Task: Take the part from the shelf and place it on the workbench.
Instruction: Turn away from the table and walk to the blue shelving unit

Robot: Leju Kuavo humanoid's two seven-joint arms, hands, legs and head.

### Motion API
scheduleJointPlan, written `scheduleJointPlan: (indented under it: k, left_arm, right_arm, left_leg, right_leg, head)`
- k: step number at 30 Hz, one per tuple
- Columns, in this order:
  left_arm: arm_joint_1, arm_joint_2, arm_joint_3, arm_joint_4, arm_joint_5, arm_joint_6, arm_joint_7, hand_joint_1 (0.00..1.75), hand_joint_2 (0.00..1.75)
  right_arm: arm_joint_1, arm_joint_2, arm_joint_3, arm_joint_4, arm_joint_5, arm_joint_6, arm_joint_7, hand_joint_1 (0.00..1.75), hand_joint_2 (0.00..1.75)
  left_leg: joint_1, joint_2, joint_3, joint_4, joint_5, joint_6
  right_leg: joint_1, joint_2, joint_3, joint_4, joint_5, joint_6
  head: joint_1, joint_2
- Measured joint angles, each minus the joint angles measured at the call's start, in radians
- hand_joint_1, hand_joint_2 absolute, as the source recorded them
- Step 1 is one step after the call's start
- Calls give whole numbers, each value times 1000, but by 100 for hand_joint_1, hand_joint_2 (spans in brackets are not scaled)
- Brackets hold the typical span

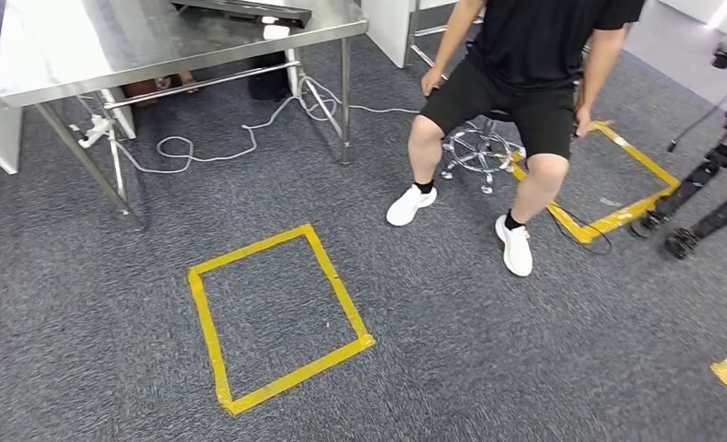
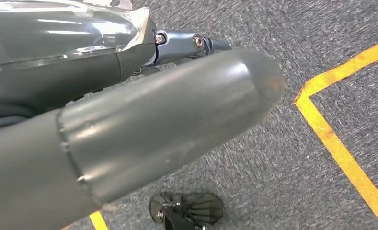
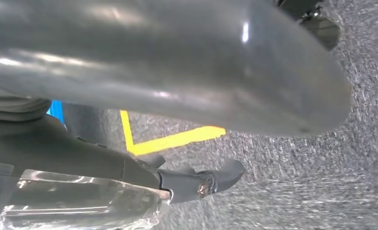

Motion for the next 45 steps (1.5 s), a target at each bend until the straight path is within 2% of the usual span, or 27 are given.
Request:
scheduleJointPlan:
  k: [2, 3, 4, 6, 8, 11, 12, 14, 15, 16, 18, 20, 22, 23, 25, 26, 28, 30, 32, 34, 35, 36, 38, 40, 42, 43, 45]
  left_arm:
    - [1, 0, 0, 0, -2, 0, 0, 0, 0]
    - [0, 0, 0, 0, -3, 0, 0, 0, 0]
    - [0, -1, 0, 0, -4, 0, 0, 0, 0]
    - [-1, -2, 0, 0, -5, 0, 0, 0, 0]
    - [-1, -2, 0, 0, -5, 2, 0, 0, 0]
    - [-6, -2, 0, 0, -5, 5, 0, 0, 0]
    - [-8, -2, 0, 0, -5, 6, 0, 0, 0]
    - [-9, -2, 0, 0, -5, 6, 0, 0, 0]
    - [-8, -2, 0, 0, -5, 6, 1, 0, 0]
    - [-5, -2, 0, 0, -5, 6, 1, 0, 0]
    - [-1, -2, 0, 0, -4, 6, 2, 0, 0]
    - [0, -2, 0, 0, -4, 6, 2, 0, 0]
    - [0, -1, 0, 0, -4, 6, 3, 0, 0]
    - [0, -1, 0, 0, -4, 7, 3, 0, 0]
    - [0, -1, 0, 0, -4, 8, 4, 0, 0]
    - [-1, -1, 0, 0, -4, 8, 4, 0, 0]
    - [-2, -3, 0, 0, -4, 8, 4, 0, 0]
    - [-1, -3, 0, 0, -4, 9, 5, 0, 0]
    - [1, -2, 0, 0, -4, 9, 6, 0, 0]
    - [1, -1, 0, 0, -4, 8, 6, 0, 0]
    - [0, -1, 0, 0, -5, 7, 6, 0, 0]
    - [0, -2, 0, 0, -5, 6, 6, 0, 0]
    - [0, -2, 0, 0, -5, 6, 6, 0, 0]
    - [-2, -1, 0, 0, -5, 6, 6, 0, 0]
    - [-6, -1, 0, 0, -5, 6, 7, 0, 0]
    - [-9, -1, 0, 0, -5, 6, 7, 0, 0]
    - [-10, -1, 0, 0, -6, 6, 7, 0, 0]
  right_arm:
    - [-1, 0, 0, 0, 0, 1, 1, 0, 0]
    - [0, 0, 0, 0, 1, 2, 1, 0, 0]
    - [2, -1, 0, 0, 1, 2, 2, 0, 0]
    - [1, -2, 0, 0, 2, 6, 2, 0, 0]
    - [-3, -3, 0, 0, 3, 10, 2, 0, 0]
    - [-1, -3, 0, 0, 3, 11, 2, 0, 0]
    - [0, -3, 0, 0, 3, 11, 2, 0, 0]
    - [1, -1, 0, 0, 3, 11, 3, 0, 0]
    - [1, 0, 0, 0, 3, 11, 3, 0, 0]
    - [-1, 1, 0, 0, 3, 11, 3, 0, 0]
    - [-1, 2, 0, 0, 3, 11, 3, 0, 0]
    - [1, 3, 0, 0, 3, 11, 3, 0, 0]
    - [1, 3, 0, 0, 3, 11, 3, 0, 0]
    - [-1, 4, 0, 0, 3, 11, 3, 0, 0]
    - [-4, 4, 0, 0, 3, 11, 3, 0, 0]
    - [-3, 3, 0, 0, 3, 11, 3, 0, 0]
    - [2, 2, 0, 0, 3, 11, 3, 0, 0]
    - [1, 4, 0, 0, 6, 11, 3, 0, 0]
    - [-3, 5, 0, 0, 9, 11, 3, 0, 0]
    - [-2, 4, 0, 0, 9, 11, 3, 0, 0]
    - [0, 3, 0, 0, 10, 11, 3, 0, 0]
    - [1, 2, 0, 0, 10, 11, 3, 0, 0]
    - [-1, 1, 0, 0, 11, 11, 3, 0, 0]
    - [-4, 2, 0, 0, 12, 11, 3, 0, 0]
    - [-1, 2, 0, 0, 12, 11, 3, 0, 0]
    - [1, 2, 0, 0, 12, 11, 3, 0, 0]
    - [2, 2, 0, 0, 12, 11, 4, 0, 0]
  left_leg:
    - [-1, 31, -2, 0, 0, 0]
    - [-1, 44, -2, 0, -1, 0]
    - [0, 57, -1, 1, -1, -1]
    - [-2, 81, 3, 2, -5, -9]
    - [-7, 102, 9, 4, -10, -22]
    - [-6, 125, 17, 3, -13, -37]
    - [-3, 115, 17, 8, -19, -42]
    - [3, 59, -5, 63, -62, -52]
    - [5, 25, -32, 125, -100, -54]
    - [6, 5, -64, 196, -137, -55]
    - [6, -7, -113, 299, -173, -56]
    - [8, -11, -101, 268, -131, -56]
    - [16, -51, -46, 143, -59, -55]
    - [20, -75, -24, 88, -39, -54]
    - [19, -98, -9, 44, -33, -46]
    - [15, -86, -9, 39, -33, -40]
    - [12, -59, -7, 30, -24, -21]
    - [13, -28, -5, 21, -17, -7]
    - [10, 4, -6, 21, -18, -3]
    - [9, 34, -7, 21, -19, -3]
    - [9, 47, -6, 22, -19, -5]
    - [10, 60, -4, 22, -21, -7]
    - [8, 83, 2, 23, -26, -17]
    - [2, 103, 9, 23, -33, -31]
    - [5, 118, 18, 21, -36, -43]
    - [8, 107, 20, 25, -43, -48]
    - [13, 52, -4, 86, -89, -54]
  right_leg:
    - [-5, -12, -42, 93, -31, 8]
    - [-7, -16, -37, 91, -26, 17]
    - [-10, -23, -9, 46, -7, 28]
    - [-12, -65, 72, -97, 42, 42]
    - [-6, -95, 116, -179, 69, 36]
    - [0, -75, 107, -182, 74, 19]
    - [-5, -66, 108, -183, 76, 14]
    - [-16, -46, 112, -186, 82, -3]
    - [-18, -35, 113, -187, 85, -11]
    - [-15, -23, 111, -187, 87, -17]
    - [-10, 3, 108, -186, 88, -21]
    - [-10, 30, 109, -183, 89, -20]
    - [-9, 58, 106, -174, 88, -19]
    - [-7, 71, 101, -168, 87, -16]
    - [-4, 94, 84, -161, 90, -4]
    - [-4, 106, 74, -162, 93, 5]
    - [-4, 90, 59, -151, 91, 17]
    - [-3, 32, 20, -77, 53, 14]
    - [-4, -3, -44, 52, -3, 9]
    - [-7, -13, -69, 115, -21, 18]
    - [-10, -18, -50, 89, -8, 28]
    - [-14, -30, -14, 29, 15, 37]
    - [-14, -75, 64, -106, 56, 45]
    - [-7, -94, 93, -160, 71, 33]
    - [-7, -71, 90, -161, 75, 16]
    - [-10, -61, 90, -162, 77, 10]
    - [-17, -41, 95, -166, 82, -8]
  head:
    - [0, 0]
    - [1, 0]
    - [1, 0]
    - [3, 0]
    - [1, 0]
    - [-3, 0]
    - [-4, 0]
    - [-7, 0]
    - [-8, 0]
    - [-8, 0]
    - [-8, 0]
    - [-8, 0]
    - [-8, 0]
    - [-8, 0]
    - [-8, 0]
    - [-8, 0]
    - [-7, 0]
    - [-3, 0]
    - [0, 0]
    - [0, 0]
    - [0, 0]
    - [1, 0]
    - [3, 0]
    - [2, 0]
    - [-1, 0]
    - [-2, 0]
    - [-7, 0]
